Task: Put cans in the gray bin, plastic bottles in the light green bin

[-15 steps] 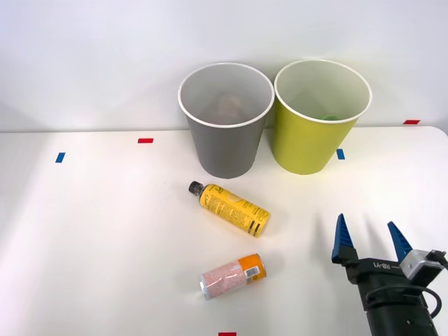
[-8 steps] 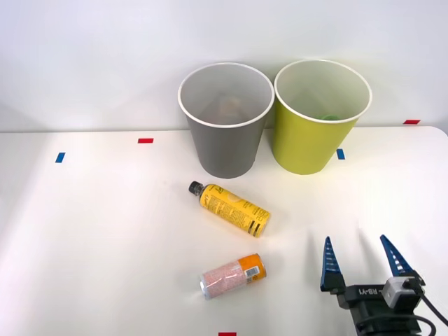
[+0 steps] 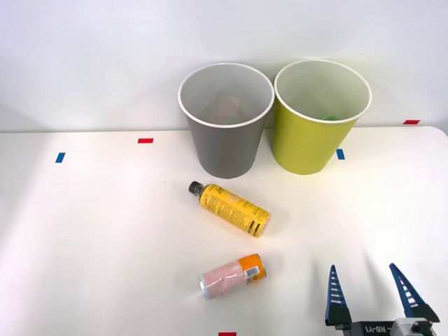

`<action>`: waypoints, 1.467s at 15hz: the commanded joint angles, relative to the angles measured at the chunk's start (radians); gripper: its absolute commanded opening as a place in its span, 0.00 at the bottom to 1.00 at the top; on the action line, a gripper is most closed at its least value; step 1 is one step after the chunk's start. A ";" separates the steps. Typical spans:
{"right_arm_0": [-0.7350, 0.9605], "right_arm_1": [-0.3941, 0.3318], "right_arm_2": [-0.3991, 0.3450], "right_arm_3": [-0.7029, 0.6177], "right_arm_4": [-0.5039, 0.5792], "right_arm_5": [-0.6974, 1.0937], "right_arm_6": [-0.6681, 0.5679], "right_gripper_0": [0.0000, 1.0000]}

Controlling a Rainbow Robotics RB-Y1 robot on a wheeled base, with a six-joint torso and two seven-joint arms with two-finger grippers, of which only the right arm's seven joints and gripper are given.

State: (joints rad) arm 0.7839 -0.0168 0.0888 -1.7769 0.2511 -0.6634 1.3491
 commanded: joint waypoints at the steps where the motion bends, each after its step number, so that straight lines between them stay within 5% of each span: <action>1: 0.049 0.015 0.009 -0.001 0.000 -0.002 0.036 1.00; 5: 0.104 0.008 0.057 -0.003 -0.067 -0.002 0.190 1.00; 12: 0.136 -0.098 0.198 -0.003 -0.248 -0.002 0.186 1.00; 22: 0.136 -0.098 0.198 -0.003 -0.248 -0.002 0.186 1.00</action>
State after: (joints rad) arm 0.9204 -0.1149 0.2868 -1.7793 0.0031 -0.6658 1.5357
